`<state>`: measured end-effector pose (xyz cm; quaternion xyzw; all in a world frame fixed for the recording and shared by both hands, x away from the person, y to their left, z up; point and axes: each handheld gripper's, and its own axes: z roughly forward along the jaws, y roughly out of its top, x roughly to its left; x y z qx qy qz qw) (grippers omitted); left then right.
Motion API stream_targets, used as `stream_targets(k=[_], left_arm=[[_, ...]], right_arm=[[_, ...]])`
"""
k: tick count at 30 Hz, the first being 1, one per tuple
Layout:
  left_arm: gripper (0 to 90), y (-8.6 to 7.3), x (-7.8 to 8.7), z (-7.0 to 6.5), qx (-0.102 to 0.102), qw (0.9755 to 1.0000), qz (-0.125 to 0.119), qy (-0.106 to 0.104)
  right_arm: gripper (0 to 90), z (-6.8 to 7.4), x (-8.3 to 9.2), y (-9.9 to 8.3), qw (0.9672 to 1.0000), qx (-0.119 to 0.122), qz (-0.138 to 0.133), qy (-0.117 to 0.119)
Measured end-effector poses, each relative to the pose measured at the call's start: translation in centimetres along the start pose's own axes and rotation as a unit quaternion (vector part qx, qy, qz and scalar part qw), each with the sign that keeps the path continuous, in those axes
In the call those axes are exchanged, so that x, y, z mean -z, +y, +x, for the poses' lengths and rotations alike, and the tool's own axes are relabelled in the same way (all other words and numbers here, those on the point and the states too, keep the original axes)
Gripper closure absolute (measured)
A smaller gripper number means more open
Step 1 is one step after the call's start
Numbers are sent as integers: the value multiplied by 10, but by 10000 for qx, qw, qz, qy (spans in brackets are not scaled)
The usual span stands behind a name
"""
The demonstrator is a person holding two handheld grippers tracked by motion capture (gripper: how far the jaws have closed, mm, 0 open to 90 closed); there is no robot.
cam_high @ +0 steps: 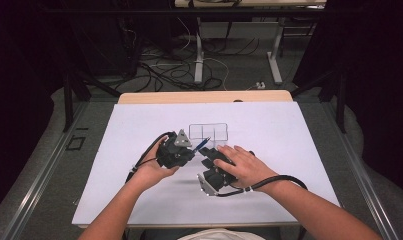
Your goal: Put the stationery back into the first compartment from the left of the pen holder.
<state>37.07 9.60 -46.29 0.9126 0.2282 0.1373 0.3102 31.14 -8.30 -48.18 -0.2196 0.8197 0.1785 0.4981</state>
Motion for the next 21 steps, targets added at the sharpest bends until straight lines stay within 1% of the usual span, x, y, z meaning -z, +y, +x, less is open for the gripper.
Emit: stream_targets(k=[2, 3, 4, 5, 6, 7, 8, 9, 10, 11, 12, 13, 14, 15, 16, 17, 18, 19, 20, 21], left_arm=[[795, 1, 1, 3, 150, 9998, -100, 51], [796, 2, 3, 6, 196, 9997, -112, -1], [795, 2, 3, 7, 299, 9993, -227, 44], [795, 2, 3, 9, 411, 9986, -333, 28], [795, 3, 4, 11, 486, 9979, -420, 35], [795, 3, 5, 12, 535, 9975, -466, 9], [795, 4, 6, 14, 576, 9969, -528, -9], [795, 4, 8, 16, 573, 9969, -535, -53], [795, 5, 8, 17, 614, 9960, -652, -3], [795, 5, 8, 19, 634, 9952, -747, 25], [795, 5, 9, 20, 680, 9947, -772, 28], [795, 5, 9, 22, 697, 9939, -852, 40], [795, 6, 10, 23, 710, 9936, -882, 44], [795, 6, 12, 26, 738, 9932, -899, -9], [795, 6, 12, 27, 788, 9917, -1020, 25], [795, 6, 12, 28, 856, 9904, -1088, 31], [795, 6, 14, 30, 855, 9900, -1119, -5], [795, 6, 14, 31, 894, 9882, -1241, 49], [795, 7, 15, 32, 947, 9869, -1302, 59], [795, 7, 16, 34, 967, 9862, -1344, 49]], right_arm=[[511, -1, 1, -2, 9998, -192, 43, -48], [492, -2, 1, -4, 9995, -290, -8, -150], [470, -3, 1, -5, 9990, -421, 4, -161], [467, -5, 2, -6, 9984, -556, 22, -106], [462, -5, 1, -8, 9972, -733, -14, -123], [447, -6, 2, -9, 9961, -878, 47, -68], [428, -6, -1, -11, 9941, -1055, -144, -185], [403, -6, -2, -13, 9922, -1215, -214, -158], [383, -8, 1, -15, 9906, -1364, 17, 35], [373, -9, 0, -17, 9880, -1543, -30, 93], [362, -9, 0, -18, 9861, -1650, 55, 168], [340, -9, -1, -20, 9853, -1703, -32, 114], [314, -9, 1, -20, 9841, -1773, 41, 118], [294, -8, 0, -21, 9821, -1882, -7, 89], [275, -7, 0, -22, 9804, -1970, 3, 52], [253, -6, 0, -21, 9765, -2153, 49, 93], [230, -6, 0, -23, 9764, -2157, 38, 115], [212, -5, -1, -24, 9727, -2317, -43, 69], [185, -5, -1, -25, 9721, -2344, -33, 81], [160, -5, -1, -26, 9710, -2389, 14, 93]])
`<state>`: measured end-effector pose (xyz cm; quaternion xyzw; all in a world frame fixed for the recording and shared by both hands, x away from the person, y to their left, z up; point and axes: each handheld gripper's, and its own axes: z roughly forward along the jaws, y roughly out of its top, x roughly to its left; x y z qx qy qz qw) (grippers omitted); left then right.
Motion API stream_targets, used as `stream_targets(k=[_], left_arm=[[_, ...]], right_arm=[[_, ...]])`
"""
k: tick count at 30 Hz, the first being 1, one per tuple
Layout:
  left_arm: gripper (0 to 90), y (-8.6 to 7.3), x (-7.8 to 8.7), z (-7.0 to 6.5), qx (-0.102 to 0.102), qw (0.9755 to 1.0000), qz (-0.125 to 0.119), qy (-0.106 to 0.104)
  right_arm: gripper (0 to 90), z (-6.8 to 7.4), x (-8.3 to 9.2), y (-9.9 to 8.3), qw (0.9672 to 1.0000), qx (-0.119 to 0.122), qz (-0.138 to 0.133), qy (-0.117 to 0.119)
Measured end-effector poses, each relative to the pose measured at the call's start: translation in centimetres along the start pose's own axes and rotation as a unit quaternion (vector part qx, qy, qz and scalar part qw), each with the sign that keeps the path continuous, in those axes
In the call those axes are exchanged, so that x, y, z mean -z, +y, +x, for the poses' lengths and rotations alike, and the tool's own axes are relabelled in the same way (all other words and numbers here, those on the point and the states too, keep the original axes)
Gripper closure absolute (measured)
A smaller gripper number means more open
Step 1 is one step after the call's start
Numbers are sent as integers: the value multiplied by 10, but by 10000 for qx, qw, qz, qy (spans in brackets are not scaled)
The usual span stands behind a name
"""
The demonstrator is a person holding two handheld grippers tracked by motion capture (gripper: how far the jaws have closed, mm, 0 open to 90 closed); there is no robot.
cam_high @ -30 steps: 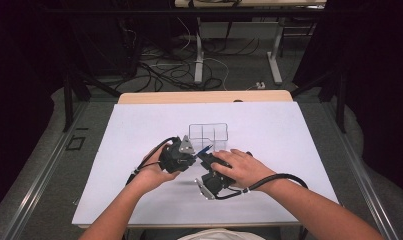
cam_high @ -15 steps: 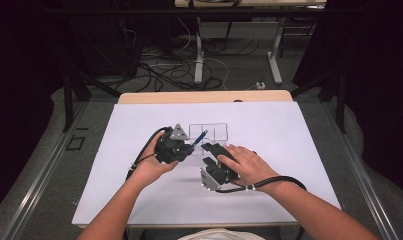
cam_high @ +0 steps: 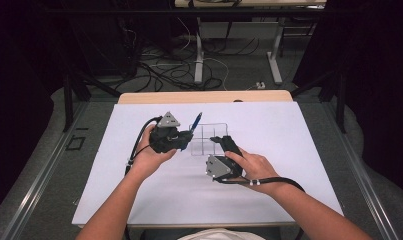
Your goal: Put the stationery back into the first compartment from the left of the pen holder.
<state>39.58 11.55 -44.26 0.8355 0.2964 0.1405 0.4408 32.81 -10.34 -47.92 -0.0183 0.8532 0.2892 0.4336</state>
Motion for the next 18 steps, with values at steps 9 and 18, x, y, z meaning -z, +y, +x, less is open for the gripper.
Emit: stream_targets(k=[9, 18], left_arm=[[795, 8, 0, 10, 174, 9979, -606, 121], [795, 14, -7, 16, 353, 9934, -1055, 273]], right_arm=[[36, 2, -3, -12, 9965, -815, 120, 130], [0, -1, -4, -22, 9885, -1503, 57, 175]])
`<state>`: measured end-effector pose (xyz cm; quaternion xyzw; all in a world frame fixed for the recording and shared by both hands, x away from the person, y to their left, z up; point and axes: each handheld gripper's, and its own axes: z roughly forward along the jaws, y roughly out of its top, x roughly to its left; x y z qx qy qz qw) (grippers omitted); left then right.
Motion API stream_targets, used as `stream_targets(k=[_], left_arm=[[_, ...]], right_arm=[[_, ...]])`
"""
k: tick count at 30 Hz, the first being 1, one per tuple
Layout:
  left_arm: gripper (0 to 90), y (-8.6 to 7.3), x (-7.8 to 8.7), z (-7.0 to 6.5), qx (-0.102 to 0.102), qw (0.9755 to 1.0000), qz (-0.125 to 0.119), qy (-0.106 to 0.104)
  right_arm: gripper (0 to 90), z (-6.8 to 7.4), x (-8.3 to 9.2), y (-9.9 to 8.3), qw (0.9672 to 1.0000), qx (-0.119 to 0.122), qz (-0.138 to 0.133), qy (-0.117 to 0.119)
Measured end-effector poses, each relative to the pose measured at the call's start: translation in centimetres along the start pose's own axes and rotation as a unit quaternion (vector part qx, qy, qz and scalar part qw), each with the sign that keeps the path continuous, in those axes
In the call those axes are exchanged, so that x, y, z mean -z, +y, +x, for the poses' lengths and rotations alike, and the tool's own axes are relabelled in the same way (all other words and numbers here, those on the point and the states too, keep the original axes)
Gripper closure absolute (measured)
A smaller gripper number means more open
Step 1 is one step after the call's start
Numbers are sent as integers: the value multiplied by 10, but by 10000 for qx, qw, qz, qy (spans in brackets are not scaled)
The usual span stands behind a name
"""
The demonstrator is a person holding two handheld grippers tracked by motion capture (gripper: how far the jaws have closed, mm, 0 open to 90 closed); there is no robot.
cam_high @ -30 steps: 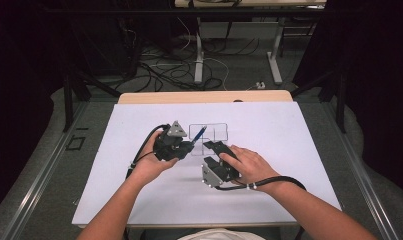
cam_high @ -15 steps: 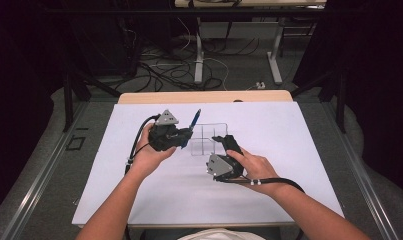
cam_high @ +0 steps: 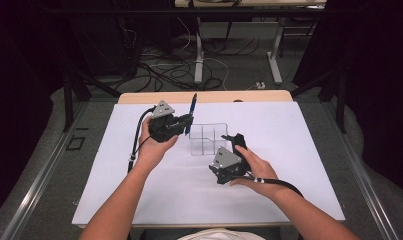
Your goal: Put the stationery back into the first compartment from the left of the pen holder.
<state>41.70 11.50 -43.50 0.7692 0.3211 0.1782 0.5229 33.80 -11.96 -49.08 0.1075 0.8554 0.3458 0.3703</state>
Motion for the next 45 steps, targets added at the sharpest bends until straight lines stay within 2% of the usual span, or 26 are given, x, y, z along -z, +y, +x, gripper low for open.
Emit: stream_targets(k=[3, 9, 10, 11, 15, 16, 17, 23, 33, 37, 42, 45], left_arm=[[795, 1, -5, 1, 34, 9999, -83, 64], [795, 0, -18, 1, 61, 9997, -168, 138], [795, 0, -21, 1, 127, 9996, -198, 145], [795, -1, -23, 1, 77, 9997, -178, 137], [795, -3, -32, -1, 168, 9996, -187, 156], [795, -4, -33, 0, 68, 9998, -120, 169], [795, -5, -35, -1, 126, 9997, -132, 152], [795, -13, -41, -2, 135, 9998, 97, 120], [794, -26, -43, 1, 254, 9989, 363, 156], [792, -28, -42, 3, 269, 9979, 566, 169], [789, -27, -39, 2, 308, 9975, 621, 148], [759, -26, -37, 1, 368, 9976, 566, 150]], right_arm=[[0, -2, 1, -1, 9998, -192, -61, -16], [0, -5, 2, -3, 9993, -347, -124, -62], [0, -6, 2, -4, 9992, -383, -135, -68], [0, -6, 2, -4, 9990, -417, -131, -68], [0, -7, 3, -5, 9987, -468, -187, -71], [0, -8, 3, -6, 9986, -486, -203, -88], [0, -9, 3, -6, 9985, -504, -212, -92], [0, -11, 5, -9, 9975, -658, -204, -146], [0, -14, 5, -13, 9973, -689, -177, -168], [0, -14, 5, -13, 9973, -703, -178, -135], [0, -15, 5, -14, 9968, -757, -172, -182], [0, -15, 5, -14, 9968, -764, -168, -178]])
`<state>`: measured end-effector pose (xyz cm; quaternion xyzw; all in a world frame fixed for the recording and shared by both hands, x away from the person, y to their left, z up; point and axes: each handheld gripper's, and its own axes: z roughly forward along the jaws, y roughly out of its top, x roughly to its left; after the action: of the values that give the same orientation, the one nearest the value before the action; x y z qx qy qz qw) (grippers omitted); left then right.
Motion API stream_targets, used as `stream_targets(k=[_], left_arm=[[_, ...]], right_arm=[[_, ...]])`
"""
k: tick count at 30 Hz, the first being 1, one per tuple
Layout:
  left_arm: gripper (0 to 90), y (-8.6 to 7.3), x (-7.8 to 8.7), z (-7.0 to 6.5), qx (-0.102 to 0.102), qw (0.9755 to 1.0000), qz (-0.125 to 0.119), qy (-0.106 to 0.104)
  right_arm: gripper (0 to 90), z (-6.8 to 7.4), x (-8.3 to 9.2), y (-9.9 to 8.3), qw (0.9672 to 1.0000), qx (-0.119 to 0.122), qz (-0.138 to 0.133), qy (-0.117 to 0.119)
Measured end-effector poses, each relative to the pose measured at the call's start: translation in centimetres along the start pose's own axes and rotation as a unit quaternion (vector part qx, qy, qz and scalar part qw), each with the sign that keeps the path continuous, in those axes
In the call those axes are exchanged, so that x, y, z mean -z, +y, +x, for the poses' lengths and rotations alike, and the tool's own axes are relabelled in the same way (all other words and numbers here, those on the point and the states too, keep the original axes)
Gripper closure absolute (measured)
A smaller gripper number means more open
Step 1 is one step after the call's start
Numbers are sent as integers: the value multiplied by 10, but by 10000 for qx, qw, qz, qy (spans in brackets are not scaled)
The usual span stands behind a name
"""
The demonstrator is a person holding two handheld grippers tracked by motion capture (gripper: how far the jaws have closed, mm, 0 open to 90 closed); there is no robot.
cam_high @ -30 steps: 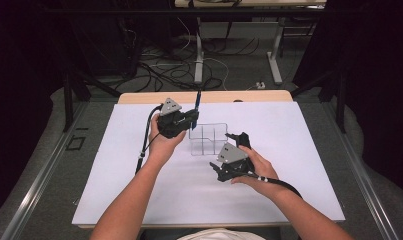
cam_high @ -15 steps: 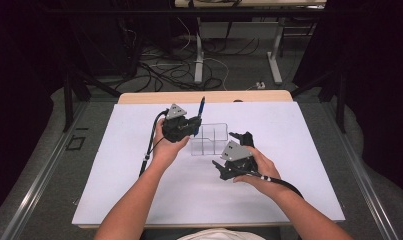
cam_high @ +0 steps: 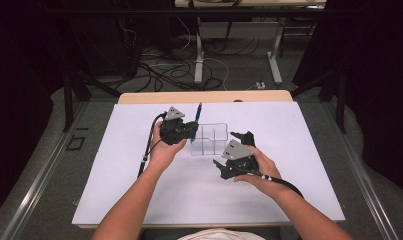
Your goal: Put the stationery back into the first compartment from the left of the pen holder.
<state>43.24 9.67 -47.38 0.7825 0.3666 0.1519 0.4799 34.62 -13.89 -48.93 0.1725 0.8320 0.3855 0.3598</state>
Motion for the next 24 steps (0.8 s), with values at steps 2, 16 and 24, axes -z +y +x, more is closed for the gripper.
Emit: stream_targets(k=[2, 16, 24], left_arm=[[716, 1, 3, 0, 49, 10000, -32, -42], [323, 4, 39, 1, 39, 9990, -440, 68], [214, -8, 69, 11, 414, 9974, -581, 110]], right_arm=[[0, 0, 0, 0, 10000, -14, 5, -6], [0, -8, 2, -2, 9997, -222, 20, -36], [0, -14, 3, -6, 9982, -589, 112, -14]])
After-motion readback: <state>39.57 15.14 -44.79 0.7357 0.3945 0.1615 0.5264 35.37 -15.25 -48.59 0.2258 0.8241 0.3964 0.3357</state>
